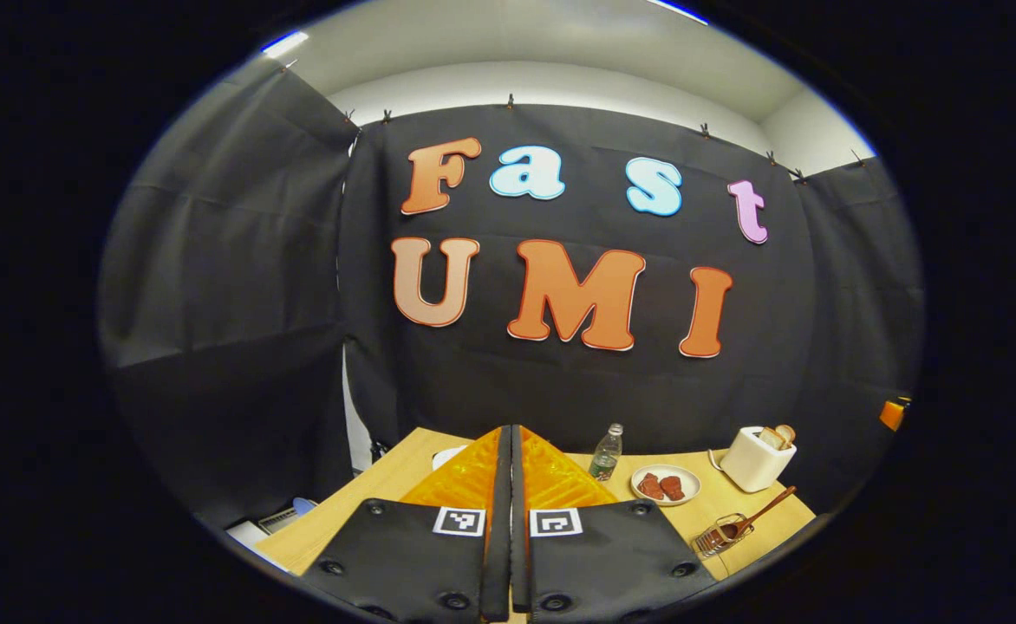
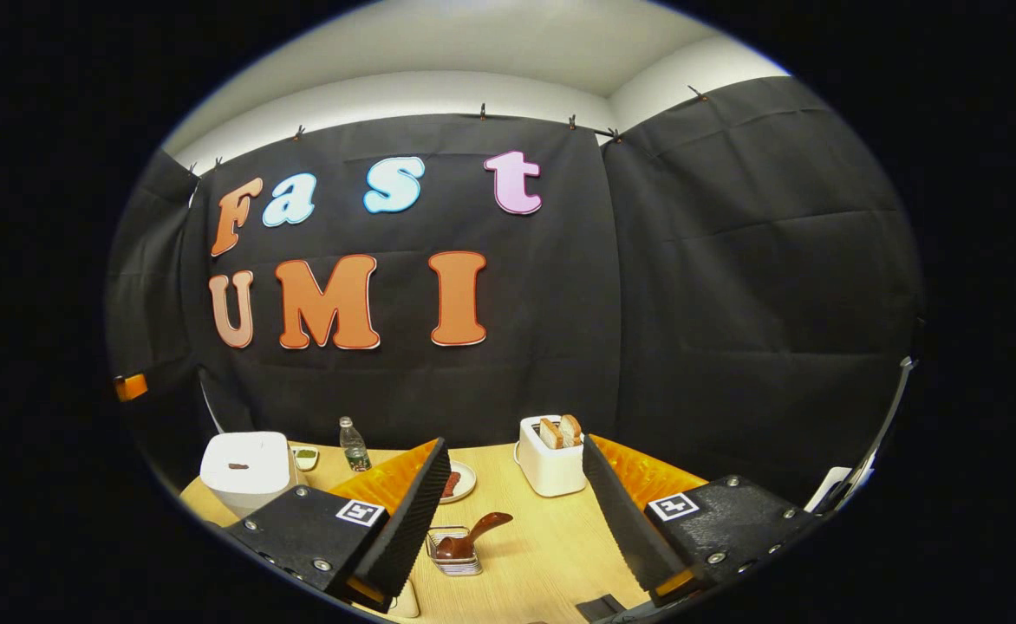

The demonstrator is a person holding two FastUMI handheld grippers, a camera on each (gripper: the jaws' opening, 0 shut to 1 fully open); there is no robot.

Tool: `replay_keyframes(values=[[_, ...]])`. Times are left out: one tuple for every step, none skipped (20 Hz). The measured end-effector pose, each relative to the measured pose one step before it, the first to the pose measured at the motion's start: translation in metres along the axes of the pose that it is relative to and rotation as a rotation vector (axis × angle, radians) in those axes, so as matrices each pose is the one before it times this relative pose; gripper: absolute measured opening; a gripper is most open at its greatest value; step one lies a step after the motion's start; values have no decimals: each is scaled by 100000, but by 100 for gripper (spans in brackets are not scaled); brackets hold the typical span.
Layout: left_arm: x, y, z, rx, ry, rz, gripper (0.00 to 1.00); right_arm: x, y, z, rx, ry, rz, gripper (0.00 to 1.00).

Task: Close the left gripper, press the button to open the rice cooker; take a wooden spoon from the chopstick holder with the right hand, scoop a spoonful of rice and pour it into the rice cooker, then put the wooden spoon back into the chopstick holder.

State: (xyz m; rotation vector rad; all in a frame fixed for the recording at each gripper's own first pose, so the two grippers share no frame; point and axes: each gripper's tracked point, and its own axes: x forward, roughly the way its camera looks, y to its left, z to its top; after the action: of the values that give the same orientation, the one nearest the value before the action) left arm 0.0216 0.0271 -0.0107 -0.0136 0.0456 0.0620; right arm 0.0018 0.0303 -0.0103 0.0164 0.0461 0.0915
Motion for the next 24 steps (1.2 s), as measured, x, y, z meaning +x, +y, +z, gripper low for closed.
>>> replay_keyframes(values=[[1139, -796, -119, 235, 198, -1810, 5, -105, -17, 112, -12, -202, 176, 95], [940, -649, -143, 258, 522, -1340, 5, -7, 83, -198, -282, 98, 1, 95], [882, -571, -251, 725, 1006, -1541, 5, 38, -127, -179, -402, 261, -382, 95], [1022, -251, -462, 326, 1079, -251, 5, -56, -70, -125, -390, 346, -302, 95], [1155, -459, -749, -602, 1479, -1110, 5, -104, -139, -216, -289, 380, -306, 95], [1223, -295, -821, -451, 1921, -1092, 5, -38, -143, -124, -137, 337, -216, 95], [1261, -27, -1173, 880, 2871, 433, 5, -105, -50, -204, -234, 466, -154, 95], [965, 220, -953, 671, 2335, 755, 5, -28, -269, -155, -671, 100, -399, 95], [1180, 51, -967, -57, 2189, 168, 5, 50, -343, -57, -1298, -328, -909, 95], [1099, -6, -1011, 290, 2067, -227, 5, 140, -535, -44, -1483, 45, -1363, 95], [1266, 73, -1666, -561, 3811, -175, 5, 74, -570, -162, -1105, 231, -1417, 95], [1094, 386, -1506, -78, 4067, 716, 5, 82, -452, -121, -348, 557, -1048, 95], [1034, 363, -1539, 275, 3584, 804, 5, -4, -450, -159, 373, 662, -893, 95], [932, 322, -932, 690, 2733, 474, 5, 50, -306, -154, 627, 720, -541, 95], [769, -74, -804, 681, 1933, -82, 5, 102, -78, -276, 259, 612, -488, 95], [645, -347, -704, 143, 1597, -1126, 6, 177, -122, -176, -244, 467, -771, 95], [491, -243, -534, -500, 1582, -1091, 6, 103, -261, -160, -477, 555, -587, 95], [441, -167, -665, -703, 1904, -872, 6, 83, 43, -149, -97, 348, -165, 100], [402, 66, -750, -118, 1898, 298, 6, -78, 171, 12, 270, 100, 399, 95], [61, 1, -735, -4, 2089, 481, 6, 84, 291, 49, 290, 39, 478, 95], [204, -33, -815, -49, 1604, -20, 5, 119, 86, -81, 69, 182, 219, 95], [-118, 49, -914, -4, 2611, 822, 5, 177, 114, -1, -71, 10, -226, 95], [168, 119, 596, 2006, -4053, 216, 6, 180, -24, -5, -42, -61, -138, 95], [130, -78, -265, 1319, 2090, 997, 6, 207, 132, -150, 232, 407, -49, 95]])
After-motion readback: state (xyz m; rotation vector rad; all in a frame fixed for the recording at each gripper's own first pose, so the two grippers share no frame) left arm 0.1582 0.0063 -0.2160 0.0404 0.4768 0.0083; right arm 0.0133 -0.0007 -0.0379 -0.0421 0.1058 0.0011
